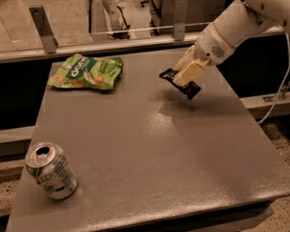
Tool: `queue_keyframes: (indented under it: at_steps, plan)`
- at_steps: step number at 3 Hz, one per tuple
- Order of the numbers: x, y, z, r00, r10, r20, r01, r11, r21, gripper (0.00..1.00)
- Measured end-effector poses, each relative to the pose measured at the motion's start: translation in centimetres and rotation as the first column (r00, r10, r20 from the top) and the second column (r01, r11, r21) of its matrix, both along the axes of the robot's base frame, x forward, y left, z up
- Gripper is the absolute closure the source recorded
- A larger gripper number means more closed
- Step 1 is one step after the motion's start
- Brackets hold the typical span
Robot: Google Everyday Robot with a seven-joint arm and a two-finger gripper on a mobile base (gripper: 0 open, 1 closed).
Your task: Move rxbar chocolate near 7up can
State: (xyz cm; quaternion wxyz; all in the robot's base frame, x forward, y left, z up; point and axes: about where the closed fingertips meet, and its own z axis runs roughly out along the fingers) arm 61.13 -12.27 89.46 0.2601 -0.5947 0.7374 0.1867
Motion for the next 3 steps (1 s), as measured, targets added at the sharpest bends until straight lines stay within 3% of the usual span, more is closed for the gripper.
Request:
queue_keyframes:
  at_steps: [1,2,3]
  plan:
    - [-4.0,3.4,-1.1,0.9934,0.112,-0.021,-0.112,0.993,0.027,1.0]
    - [-8.6,7.4,-2.4,0.9751,0.214,-0.057,-0.209,0.974,0.083,1.0]
    - [-12.6,12.0,-2.8,0.9451,0.318,-0.075,-0.302,0.937,0.175,1.0]
